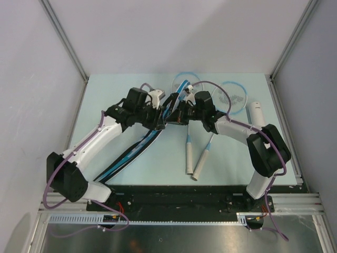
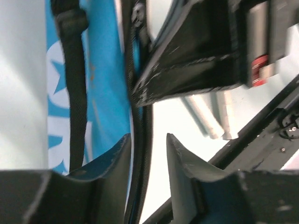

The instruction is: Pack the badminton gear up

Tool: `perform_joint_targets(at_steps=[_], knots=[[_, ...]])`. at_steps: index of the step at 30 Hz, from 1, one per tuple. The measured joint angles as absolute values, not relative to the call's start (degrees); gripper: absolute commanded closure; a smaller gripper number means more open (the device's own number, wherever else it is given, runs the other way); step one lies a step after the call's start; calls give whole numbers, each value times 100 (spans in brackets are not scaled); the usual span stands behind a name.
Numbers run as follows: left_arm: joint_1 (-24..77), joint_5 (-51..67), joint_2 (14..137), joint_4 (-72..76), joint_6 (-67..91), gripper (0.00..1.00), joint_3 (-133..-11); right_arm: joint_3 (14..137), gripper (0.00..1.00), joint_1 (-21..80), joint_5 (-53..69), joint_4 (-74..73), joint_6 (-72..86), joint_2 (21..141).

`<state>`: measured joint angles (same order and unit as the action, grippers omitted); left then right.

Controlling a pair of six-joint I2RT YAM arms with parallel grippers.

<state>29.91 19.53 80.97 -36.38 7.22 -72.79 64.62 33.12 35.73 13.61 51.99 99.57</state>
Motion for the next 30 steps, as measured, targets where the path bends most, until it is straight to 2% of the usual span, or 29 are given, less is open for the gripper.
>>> perform_joint_targets(at_steps=[9, 10, 11, 13, 14, 17, 19, 20, 23, 26, 30], knots=[[3044, 1039, 7885, -3743, 633, 69, -6928, 6477, 100, 3168, 4123, 1452, 4925, 10044], [3065, 993, 7885, -3741, 609, 68, -6923, 6477, 100, 3166, 4150, 1468, 4921, 10051], [3094, 956, 7885, -3739, 596, 60, -6912, 6477, 100, 3159, 4154, 1479, 4919, 10055], [3144, 965, 7887, -3736, 563, 52, -6886, 6477, 100, 3157, 4163, 1487, 4917, 10057], [3159, 980, 7887, -3734, 545, 44, -6869, 6477, 100, 3157, 4165, 1487, 4915, 10057], [3188, 982, 7885, -3671, 558, 40, -6777, 6477, 100, 3164, 4187, 1481, 4897, 10062], [3186, 956, 7876, -3629, 565, 42, -6744, 6477, 100, 3173, 4189, 1481, 4882, 10062], [3188, 932, 7872, -3610, 596, 49, -6731, 6477, 100, 3177, 4189, 1481, 4880, 10062], [3188, 886, 7870, -3511, 696, 55, -6731, 6477, 100, 3208, 4187, 1490, 4875, 10062], [3203, 784, 7872, -3446, 775, 59, -6742, 6490, 100, 3251, 4178, 1492, 4858, 10062], [3214, 768, 7929, -3404, 816, 55, -6823, 6499, 100, 3269, 4165, 1516, 4842, 10062]])
